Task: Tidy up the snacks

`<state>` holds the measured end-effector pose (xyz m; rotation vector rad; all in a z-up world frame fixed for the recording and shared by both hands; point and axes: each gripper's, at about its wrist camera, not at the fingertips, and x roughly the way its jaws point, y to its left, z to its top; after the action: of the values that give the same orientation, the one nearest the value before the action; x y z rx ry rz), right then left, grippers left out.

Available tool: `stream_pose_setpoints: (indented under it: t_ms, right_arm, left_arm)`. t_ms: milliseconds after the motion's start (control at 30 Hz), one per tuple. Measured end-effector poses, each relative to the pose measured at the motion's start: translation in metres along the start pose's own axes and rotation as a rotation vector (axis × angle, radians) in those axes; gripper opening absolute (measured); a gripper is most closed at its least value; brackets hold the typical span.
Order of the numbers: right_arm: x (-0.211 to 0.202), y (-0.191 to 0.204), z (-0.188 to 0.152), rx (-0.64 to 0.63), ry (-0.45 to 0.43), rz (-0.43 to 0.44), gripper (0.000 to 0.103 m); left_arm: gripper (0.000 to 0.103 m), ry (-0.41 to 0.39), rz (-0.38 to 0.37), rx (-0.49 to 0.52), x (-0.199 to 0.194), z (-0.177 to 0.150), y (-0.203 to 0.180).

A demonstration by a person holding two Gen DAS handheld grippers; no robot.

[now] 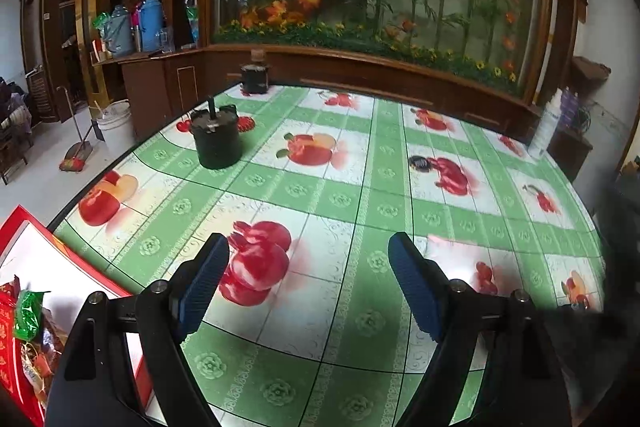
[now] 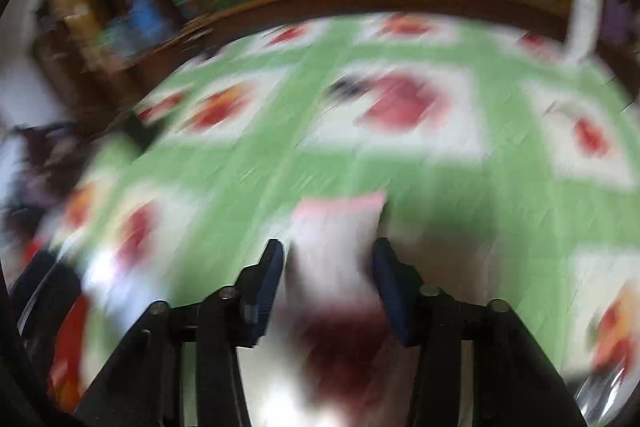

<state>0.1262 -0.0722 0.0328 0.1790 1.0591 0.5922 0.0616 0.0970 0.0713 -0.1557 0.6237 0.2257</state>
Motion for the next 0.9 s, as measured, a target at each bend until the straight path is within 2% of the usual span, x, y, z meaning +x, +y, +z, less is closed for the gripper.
stream_pose_setpoints:
  t_ms: [33,100,133,167,200,233,267,300,333,400,433,500,600,700,733,800,833,900]
  right_arm:
    - [-0.018,0.003,-0.02,-0.011,0.012,0.135,0.046]
    - [-0.062,0.001,-0.044,-0.063,-0.088,0.181,0.049]
    - [-0.081,-0.006,-0.049,-0.056,-0.145,0.179,0.06]
    - [-0.101,-0.018,-0.052,-0.03,-0.222,0.155,0.076]
    - [-0.121,-0.033,-0.053,0.012,-0.316,0.097,0.081]
    - [-0.135,-0.049,-0.054,0.063,-0.385,0.044,0.085]
    - [-0.146,-0.069,-0.055,0.127,-0.429,-0.017,0.084]
    - [-0.151,-0.085,-0.055,0.18,-0.438,-0.072,0.084]
    - [-0.155,-0.112,-0.061,0.265,-0.432,-0.153,0.085]
    - [-0.152,-0.15,-0.071,0.397,-0.372,-0.252,0.085]
    - [-0.15,-0.161,-0.075,0.448,-0.346,-0.276,0.082]
    - [-0.148,-0.176,-0.078,0.526,-0.313,-0.28,0.079]
    - [-0.137,-0.167,-0.071,0.501,-0.294,-0.271,0.079]
    - [-0.118,-0.141,-0.064,0.394,-0.25,-0.211,0.079]
    - [-0.107,-0.127,-0.061,0.341,-0.218,-0.131,0.077]
    - [-0.095,-0.108,-0.056,0.258,-0.177,-0.004,0.066]
    - [-0.093,-0.095,-0.053,0.208,-0.173,0.053,0.062]
    - [-0.097,-0.079,-0.048,0.162,-0.229,0.084,0.065]
  left_arm:
    - [0.082,-0.001,-0.002,-0.003,0.0,0.001,0.0]
    - [0.082,-0.004,-0.004,-0.004,-0.001,0.001,0.001]
    - [0.082,-0.006,-0.002,-0.002,-0.001,0.001,0.0]
    - [0.082,-0.007,0.0,0.0,-0.001,0.001,0.0]
    - [0.082,-0.011,0.004,0.005,0.0,0.0,-0.001]
    - [0.082,-0.01,0.006,0.01,0.001,0.0,-0.002]
    - [0.082,-0.006,0.009,0.014,0.002,0.0,-0.003]
    - [0.082,0.0,0.009,0.015,0.003,-0.001,-0.003]
    - [0.082,0.008,0.004,0.014,0.005,-0.001,-0.003]
    - [0.082,0.01,0.007,0.016,0.006,-0.002,-0.004]
    - [0.082,0.009,0.009,0.021,0.006,-0.002,-0.005]
    - [0.082,0.015,0.009,0.026,0.008,-0.003,-0.005]
    - [0.082,0.021,0.007,0.022,0.008,-0.003,-0.005]
    - [0.082,0.021,0.009,0.009,0.008,-0.002,-0.001]
    - [0.082,0.018,0.011,0.0,0.008,-0.001,0.001]
    - [0.082,0.015,0.016,-0.03,0.007,0.002,0.009]
    - [0.082,0.011,0.016,-0.057,0.006,0.004,0.015]
    - [0.082,0.001,0.019,-0.088,0.004,0.006,0.021]
